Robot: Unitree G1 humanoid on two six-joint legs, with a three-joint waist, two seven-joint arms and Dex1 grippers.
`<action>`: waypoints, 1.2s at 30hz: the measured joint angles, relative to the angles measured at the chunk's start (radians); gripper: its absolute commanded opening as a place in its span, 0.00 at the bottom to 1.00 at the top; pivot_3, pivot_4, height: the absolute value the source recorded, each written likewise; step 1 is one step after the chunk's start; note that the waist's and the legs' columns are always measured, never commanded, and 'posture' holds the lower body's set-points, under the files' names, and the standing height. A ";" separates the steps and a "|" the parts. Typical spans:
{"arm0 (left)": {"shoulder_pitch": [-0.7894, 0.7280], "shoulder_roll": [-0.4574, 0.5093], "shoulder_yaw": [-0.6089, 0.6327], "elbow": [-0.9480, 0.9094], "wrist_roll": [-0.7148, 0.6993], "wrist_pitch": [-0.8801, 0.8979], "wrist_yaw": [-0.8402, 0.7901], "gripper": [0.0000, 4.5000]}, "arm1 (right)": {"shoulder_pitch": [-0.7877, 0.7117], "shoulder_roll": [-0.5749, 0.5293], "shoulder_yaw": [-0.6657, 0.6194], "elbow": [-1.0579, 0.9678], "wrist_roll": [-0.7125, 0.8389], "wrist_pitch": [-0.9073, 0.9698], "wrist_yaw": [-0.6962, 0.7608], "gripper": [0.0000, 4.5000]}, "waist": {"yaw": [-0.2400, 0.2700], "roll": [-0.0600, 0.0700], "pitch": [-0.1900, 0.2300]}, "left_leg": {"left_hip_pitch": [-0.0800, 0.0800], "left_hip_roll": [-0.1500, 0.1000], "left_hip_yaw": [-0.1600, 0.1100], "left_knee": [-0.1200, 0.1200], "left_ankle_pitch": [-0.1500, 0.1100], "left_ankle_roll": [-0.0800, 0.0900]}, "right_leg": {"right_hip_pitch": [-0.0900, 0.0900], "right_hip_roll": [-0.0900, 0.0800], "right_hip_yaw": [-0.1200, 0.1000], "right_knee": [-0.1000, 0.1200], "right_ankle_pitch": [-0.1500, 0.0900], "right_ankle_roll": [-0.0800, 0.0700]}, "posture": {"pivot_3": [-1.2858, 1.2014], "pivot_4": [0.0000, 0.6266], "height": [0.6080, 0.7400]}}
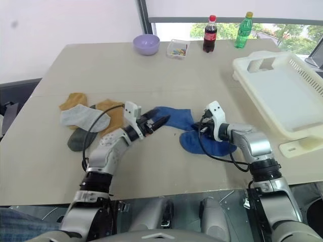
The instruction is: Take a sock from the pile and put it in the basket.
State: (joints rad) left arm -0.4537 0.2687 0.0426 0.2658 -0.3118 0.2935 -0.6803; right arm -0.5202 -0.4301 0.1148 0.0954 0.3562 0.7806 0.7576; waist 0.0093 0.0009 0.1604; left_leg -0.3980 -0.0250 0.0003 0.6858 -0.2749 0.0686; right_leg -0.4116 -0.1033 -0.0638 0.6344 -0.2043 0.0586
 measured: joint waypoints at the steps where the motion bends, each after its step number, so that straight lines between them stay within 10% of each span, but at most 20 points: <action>1: 0.000 -0.003 0.002 0.013 -0.004 0.002 0.000 0.79 | 0.002 -0.002 0.001 -0.004 -0.001 -0.001 0.000 0.01 | -0.001 0.000 0.000 | 0.000 0.000 0.000 0.000 0.000 0.000 | 0.000 0.000 0.000 0.000 0.000 0.000 | 0.52 0.24 0.97; 10: -0.050 0.038 -0.032 0.095 0.065 -0.030 0.006 0.79 | 0.008 -0.019 0.010 -0.022 -0.018 -0.008 0.009 0.01 | 0.002 -0.003 0.002 | 0.000 0.000 0.000 0.000 0.000 0.000 | 0.000 0.000 0.000 -0.001 0.000 0.000 | 0.52 0.24 0.97; 19: -0.075 0.058 -0.066 0.147 0.151 -0.106 0.011 0.04 | 0.015 -0.015 0.013 -0.022 -0.023 -0.024 0.008 0.00 | 0.002 -0.002 0.001 | 0.000 0.000 0.000 0.000 0.000 0.000 | 0.000 0.000 0.000 0.000 0.000 0.000 | 0.52 0.24 0.97; 36: 0.041 -0.037 -0.015 -0.257 -0.182 0.268 -0.036 0.02 | 0.087 -0.130 -0.210 -0.442 0.161 0.265 -0.069 0.00 | 0.005 -0.003 0.004 | -0.012 0.000 -0.007 0.000 0.003 -0.005 | -0.005 -0.002 -0.003 -0.007 0.000 0.000 | 0.52 0.24 0.97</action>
State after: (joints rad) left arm -0.4129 0.2320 0.0273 0.0084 -0.4936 0.5612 -0.7161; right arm -0.4327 -0.5598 -0.0950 -0.3468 0.5174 1.0460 0.6886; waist 0.0143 -0.0023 0.1640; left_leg -0.4101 -0.0246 -0.0065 0.6860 -0.2723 0.0640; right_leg -0.4166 -0.1054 -0.0665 0.6270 -0.2040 0.0586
